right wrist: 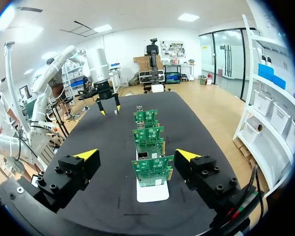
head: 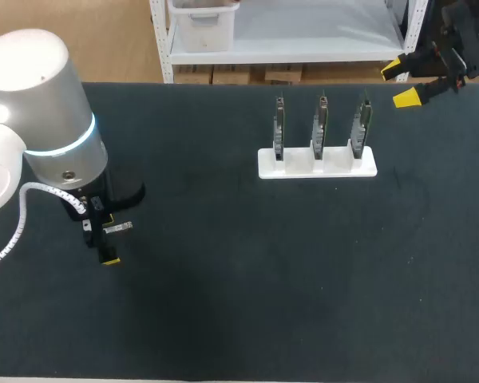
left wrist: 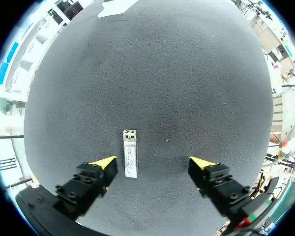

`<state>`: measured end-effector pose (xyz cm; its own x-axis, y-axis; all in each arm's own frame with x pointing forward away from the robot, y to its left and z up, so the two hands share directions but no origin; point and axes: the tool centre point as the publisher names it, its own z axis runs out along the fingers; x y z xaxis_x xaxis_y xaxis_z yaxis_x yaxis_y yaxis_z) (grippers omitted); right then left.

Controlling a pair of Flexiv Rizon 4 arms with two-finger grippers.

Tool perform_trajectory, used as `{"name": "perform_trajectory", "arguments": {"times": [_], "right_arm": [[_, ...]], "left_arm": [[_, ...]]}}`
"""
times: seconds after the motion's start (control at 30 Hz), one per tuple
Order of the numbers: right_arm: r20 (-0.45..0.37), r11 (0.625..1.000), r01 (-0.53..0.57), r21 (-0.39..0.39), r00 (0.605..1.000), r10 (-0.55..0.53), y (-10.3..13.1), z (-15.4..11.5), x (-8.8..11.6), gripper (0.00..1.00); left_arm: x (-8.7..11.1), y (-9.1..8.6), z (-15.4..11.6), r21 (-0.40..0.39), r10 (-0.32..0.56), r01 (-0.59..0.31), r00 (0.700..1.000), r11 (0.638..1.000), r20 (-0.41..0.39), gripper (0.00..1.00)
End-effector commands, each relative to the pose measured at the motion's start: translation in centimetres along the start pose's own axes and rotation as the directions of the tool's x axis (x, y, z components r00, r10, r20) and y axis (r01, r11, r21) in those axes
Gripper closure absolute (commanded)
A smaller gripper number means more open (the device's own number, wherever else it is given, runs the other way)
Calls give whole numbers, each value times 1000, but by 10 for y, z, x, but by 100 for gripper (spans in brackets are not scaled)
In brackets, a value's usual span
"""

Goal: Pick up the optical module with the left hand, and insert it into the network port with the right hand.

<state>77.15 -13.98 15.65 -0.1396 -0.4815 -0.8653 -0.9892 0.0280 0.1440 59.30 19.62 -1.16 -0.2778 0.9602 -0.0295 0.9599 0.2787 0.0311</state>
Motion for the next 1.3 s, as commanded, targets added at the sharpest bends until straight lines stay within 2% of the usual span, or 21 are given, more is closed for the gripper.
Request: {"name": "perform_trajectory", "arguments": {"times": [0.03,0.2,0.3,0.6,0.83,0.93,1.07,1.2,1.3], "right_arm": [[1,1000,2,4,1000,-2,2,0,0,0],[1,1000,2,4,1000,-2,2,0,0,0],[1,1000,2,4,1000,-2,2,0,0,0],[1,1000,2,4,1000,-2,2,0,0,0],[1,1000,2,4,1000,-2,2,0,0,0],[1,1000,2,4,1000,-2,2,0,0,0],[1,1000,2,4,1000,-2,2,0,0,0],[1,1000,2,4,1000,-2,2,0,0,0],[1,1000,2,4,1000,-2,2,0,0,0]], "left_arm": [[0,2,3,17,14,-14,1000,1000,1,100],[-4,-1,5,30,30,-30,1000,999,6,100],[-8,-5,10,54,84,-85,996,995,10,100],[-10,-4,3,53,69,-69,998,996,12,100],[-10,4,2,31,54,-55,998,998,25,100],[-19,13,-10,-14,30,-29,997,999,68,100],[-42,33,-35,-101,-9,27,984,995,178,100],[-73,63,-65,-184,-41,108,943,977,331,100],[-97,86,-91,-238,-18,132,904,962,427,100]]}}
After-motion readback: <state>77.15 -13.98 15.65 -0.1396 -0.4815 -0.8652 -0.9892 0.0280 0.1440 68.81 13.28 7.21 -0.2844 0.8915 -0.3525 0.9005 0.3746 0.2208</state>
